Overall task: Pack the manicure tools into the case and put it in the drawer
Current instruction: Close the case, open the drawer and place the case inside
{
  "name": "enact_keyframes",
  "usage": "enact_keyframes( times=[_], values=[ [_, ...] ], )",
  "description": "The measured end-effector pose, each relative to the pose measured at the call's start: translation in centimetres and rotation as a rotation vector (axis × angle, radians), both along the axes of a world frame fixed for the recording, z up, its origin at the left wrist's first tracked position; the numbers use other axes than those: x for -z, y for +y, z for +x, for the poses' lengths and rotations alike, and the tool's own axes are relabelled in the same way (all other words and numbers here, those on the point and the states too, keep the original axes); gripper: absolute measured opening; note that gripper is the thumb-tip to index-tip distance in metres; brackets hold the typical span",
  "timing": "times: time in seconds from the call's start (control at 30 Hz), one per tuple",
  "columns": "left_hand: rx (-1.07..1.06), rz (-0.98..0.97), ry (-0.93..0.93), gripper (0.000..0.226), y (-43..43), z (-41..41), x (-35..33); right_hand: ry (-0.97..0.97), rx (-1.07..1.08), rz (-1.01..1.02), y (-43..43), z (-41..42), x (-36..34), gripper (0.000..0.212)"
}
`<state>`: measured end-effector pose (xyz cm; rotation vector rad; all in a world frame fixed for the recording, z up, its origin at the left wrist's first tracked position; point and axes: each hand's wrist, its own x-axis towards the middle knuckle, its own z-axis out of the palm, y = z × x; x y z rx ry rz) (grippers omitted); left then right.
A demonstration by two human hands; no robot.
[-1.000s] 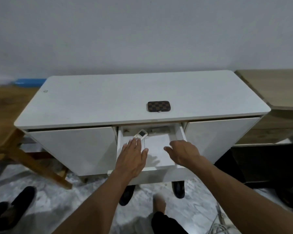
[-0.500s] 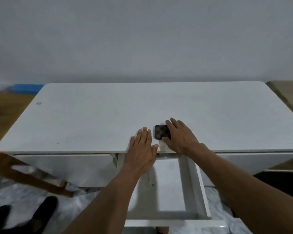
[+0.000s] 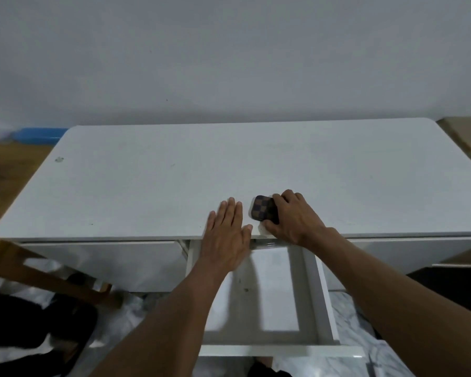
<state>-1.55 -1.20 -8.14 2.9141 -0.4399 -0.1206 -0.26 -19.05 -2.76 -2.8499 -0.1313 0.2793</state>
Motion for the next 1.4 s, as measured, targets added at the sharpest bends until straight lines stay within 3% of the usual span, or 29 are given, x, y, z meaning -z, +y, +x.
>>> enact_keyframes(
  times=[0.33, 0.53, 0.87, 1.4],
  values=[
    [0.048, -0.016, 0.079, 0.060, 1.4, -2.0, -0.5, -0.073, -0.013, -0.113, 0.6, -8.2, -0.1, 0.054],
    [0.013, -0.010, 0.078, 0.062, 1.0, -2.5, -0.5, 0.029, -0.101, -0.116, 1.6, -11.4, 3.4, 0.059],
    [-0.025, -0.069, -0.102, 0.072, 0.9, -2.8, 1.6, 0.252, -0.085, -0.137, 2.8, -7.5, 9.8, 0.065],
    [-0.055, -0.107, -0.168, 0.064, 0.7, -2.5, 2.7, 0.346, -0.105, -0.091, 3.4, -4.1, 16.0, 0.053]
  ],
)
